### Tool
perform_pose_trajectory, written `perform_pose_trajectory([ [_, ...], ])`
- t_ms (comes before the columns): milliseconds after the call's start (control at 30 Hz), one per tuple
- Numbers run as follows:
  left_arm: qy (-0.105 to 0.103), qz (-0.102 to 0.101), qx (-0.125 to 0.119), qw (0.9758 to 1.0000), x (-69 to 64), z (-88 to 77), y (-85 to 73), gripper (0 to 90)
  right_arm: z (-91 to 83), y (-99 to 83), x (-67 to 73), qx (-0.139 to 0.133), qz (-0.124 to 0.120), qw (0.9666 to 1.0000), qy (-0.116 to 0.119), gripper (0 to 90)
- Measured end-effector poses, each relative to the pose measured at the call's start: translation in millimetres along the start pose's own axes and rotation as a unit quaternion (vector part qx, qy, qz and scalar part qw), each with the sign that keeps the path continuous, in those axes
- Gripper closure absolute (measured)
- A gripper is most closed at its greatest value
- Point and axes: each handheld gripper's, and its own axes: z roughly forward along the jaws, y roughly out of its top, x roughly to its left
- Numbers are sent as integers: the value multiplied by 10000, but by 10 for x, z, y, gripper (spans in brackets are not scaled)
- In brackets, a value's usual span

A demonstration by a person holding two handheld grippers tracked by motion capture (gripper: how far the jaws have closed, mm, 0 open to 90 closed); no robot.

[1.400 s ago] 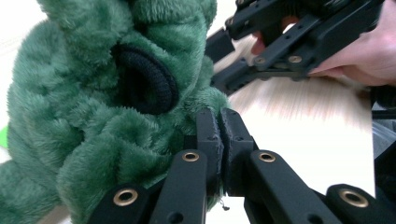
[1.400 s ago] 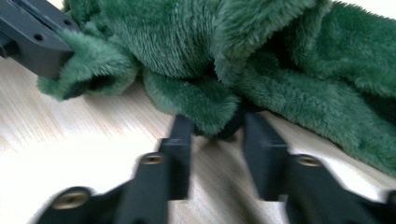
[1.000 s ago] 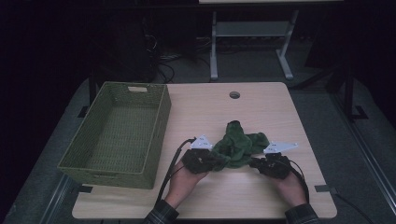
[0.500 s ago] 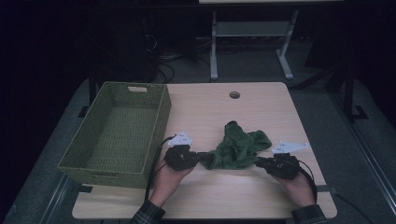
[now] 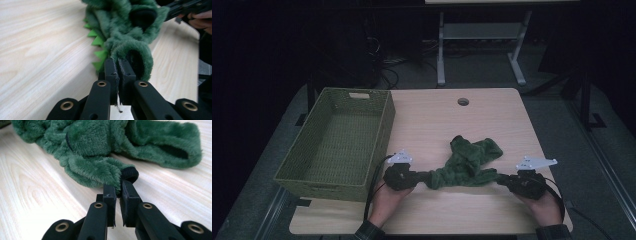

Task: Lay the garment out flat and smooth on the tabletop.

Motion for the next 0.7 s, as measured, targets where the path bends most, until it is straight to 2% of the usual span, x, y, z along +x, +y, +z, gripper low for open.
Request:
perform_pose_trajectory([
  [33,107,52,49,9999,3,4,-10,841,4,-9,9,15,-14,10000,4,830],
  [133,310,34,16,9995,10,-22,-28,762,17,-41,39,74,-55,10000,11,826],
  [267,370,-8,-176,9992,-26,-104,-3,665,25,-71,64,133,-83,9999,-59,775],
  [367,332,81,-332,9989,-93,-202,64,637,-3,-91,73,99,-81,9998,-126,649],
  [467,192,211,-415,9987,-195,-248,134,638,-75,-82,76,-35,-134,9998,-168,618],
  [567,-18,356,-342,9988,-300,-182,162,652,-130,-39,86,-208,-168,9995,-155,601],
  [700,-197,455,-9,9988,-368,33,132,674,-132,48,101,-419,-194,9989,-30,603],
])
